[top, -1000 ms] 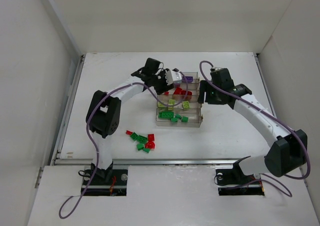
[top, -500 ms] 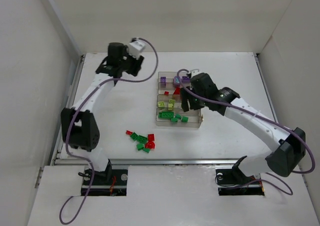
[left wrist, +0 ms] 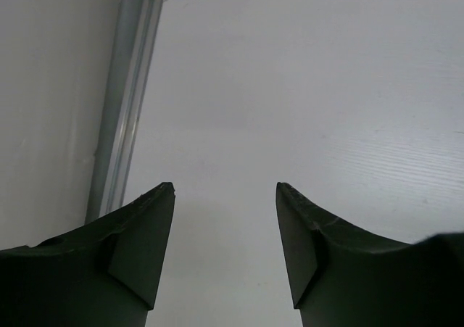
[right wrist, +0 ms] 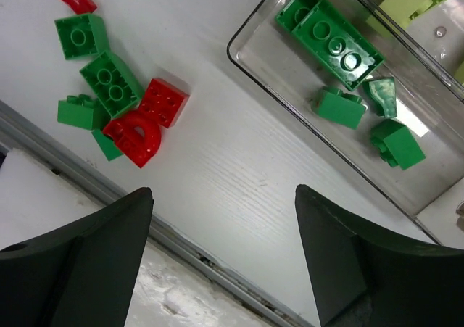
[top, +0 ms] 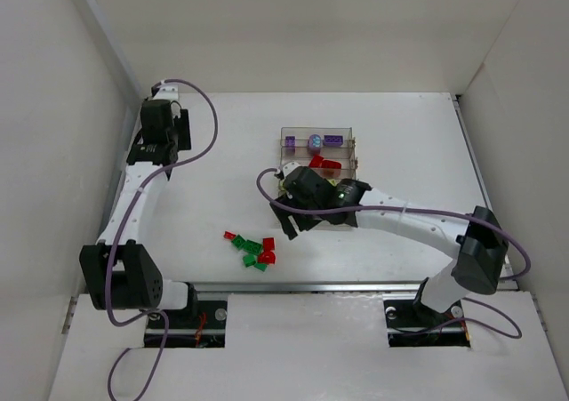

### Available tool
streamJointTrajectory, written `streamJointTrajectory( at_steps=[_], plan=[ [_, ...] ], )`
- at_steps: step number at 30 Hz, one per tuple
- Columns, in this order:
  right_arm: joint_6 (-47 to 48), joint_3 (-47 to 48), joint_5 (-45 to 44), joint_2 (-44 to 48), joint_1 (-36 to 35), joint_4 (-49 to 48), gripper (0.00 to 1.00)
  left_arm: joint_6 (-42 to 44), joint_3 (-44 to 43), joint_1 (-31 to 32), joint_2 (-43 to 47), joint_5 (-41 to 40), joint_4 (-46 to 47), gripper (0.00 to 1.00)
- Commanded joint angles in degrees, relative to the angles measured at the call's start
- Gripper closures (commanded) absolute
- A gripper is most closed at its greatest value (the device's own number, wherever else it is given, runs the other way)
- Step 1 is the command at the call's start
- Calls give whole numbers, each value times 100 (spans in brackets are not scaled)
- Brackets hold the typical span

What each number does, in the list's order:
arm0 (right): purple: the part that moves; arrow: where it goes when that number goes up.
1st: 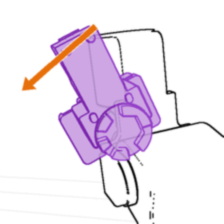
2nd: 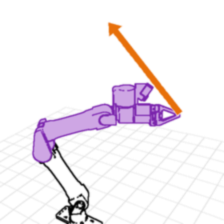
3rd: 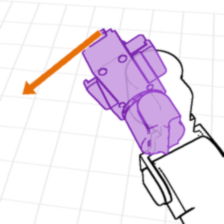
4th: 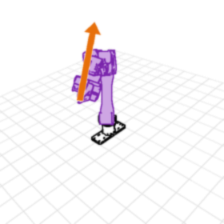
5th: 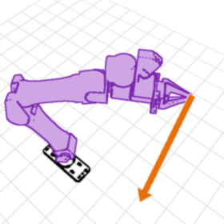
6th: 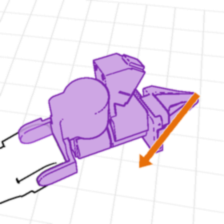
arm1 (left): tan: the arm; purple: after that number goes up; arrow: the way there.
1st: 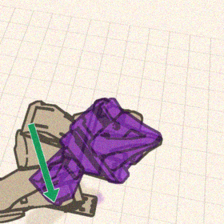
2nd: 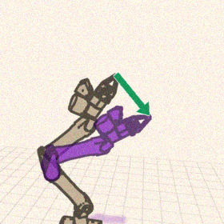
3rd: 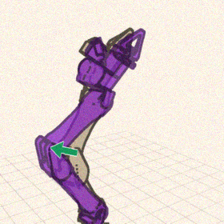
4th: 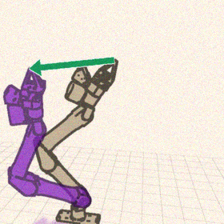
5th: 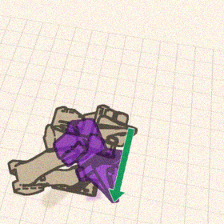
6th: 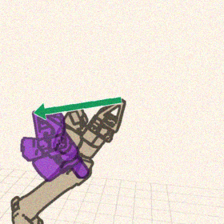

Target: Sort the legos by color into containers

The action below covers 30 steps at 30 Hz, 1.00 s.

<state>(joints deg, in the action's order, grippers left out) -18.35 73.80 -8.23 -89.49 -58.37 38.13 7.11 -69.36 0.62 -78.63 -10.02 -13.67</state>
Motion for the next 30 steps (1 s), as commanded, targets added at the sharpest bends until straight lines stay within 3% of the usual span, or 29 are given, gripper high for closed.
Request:
streamJointTrajectory(
  at_steps=[1,6,12,16,20,25,30],
  plan=[
    [-493,381,-117,28,-8,-394,15,-228,142,-53,427,-702,225,44],
    [-1309,381,-285,-173,-271,-535,15,-394,344,-54,761,-1071,225,38],
    [-2101,556,-513,-665,-798,-535,15,-860,511,-54,937,-844,172,32],
    [-2541,609,-372,-1209,-799,-665,16,-984,782,-54,1296,-712,172,23],
    [-2542,854,-425,-1482,-799,-580,27,-984,969,-54,1640,-660,295,22],
    [-2542,1312,-478,-2089,-799,-148,30,-984,1039,-1,1719,-721,347,22],
    [-2533,1462,-565,-2467,-799,45,44,-931,986,105,1772,-782,348,21]
  ],
)
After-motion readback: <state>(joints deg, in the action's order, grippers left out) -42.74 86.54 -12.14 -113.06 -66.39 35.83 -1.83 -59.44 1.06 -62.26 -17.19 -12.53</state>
